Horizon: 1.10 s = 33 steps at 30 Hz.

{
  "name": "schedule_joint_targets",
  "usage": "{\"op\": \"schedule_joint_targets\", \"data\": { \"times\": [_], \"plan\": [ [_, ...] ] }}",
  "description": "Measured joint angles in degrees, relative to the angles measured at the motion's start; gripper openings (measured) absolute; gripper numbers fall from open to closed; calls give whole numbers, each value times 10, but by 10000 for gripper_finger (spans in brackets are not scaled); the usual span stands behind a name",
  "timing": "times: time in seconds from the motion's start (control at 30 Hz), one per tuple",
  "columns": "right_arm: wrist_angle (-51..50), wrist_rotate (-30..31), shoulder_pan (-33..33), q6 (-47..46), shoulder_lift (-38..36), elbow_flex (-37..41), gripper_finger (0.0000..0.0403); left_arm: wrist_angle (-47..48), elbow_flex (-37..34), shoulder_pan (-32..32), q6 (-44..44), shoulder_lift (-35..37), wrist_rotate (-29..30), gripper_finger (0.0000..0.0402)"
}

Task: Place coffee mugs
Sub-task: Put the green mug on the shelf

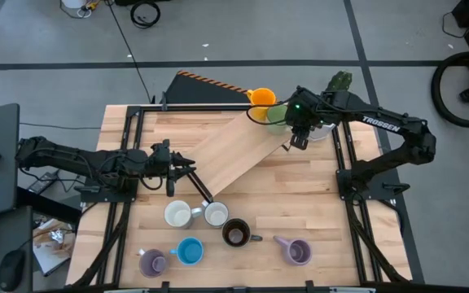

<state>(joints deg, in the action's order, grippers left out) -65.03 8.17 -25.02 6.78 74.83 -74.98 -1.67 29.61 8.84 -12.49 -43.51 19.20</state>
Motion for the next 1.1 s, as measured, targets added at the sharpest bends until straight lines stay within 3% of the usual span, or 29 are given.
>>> {"op": "schedule_joint_targets", "data": {
  "times": [0.2,1.1],
  "plan": [
    [-16,-4,1,-32,0,0,84,0,0,0,0,0,0,107],
    [-1,-25,11,-237,-2,0,83,0,0,0,0,0,-11,107]
  ]
}}
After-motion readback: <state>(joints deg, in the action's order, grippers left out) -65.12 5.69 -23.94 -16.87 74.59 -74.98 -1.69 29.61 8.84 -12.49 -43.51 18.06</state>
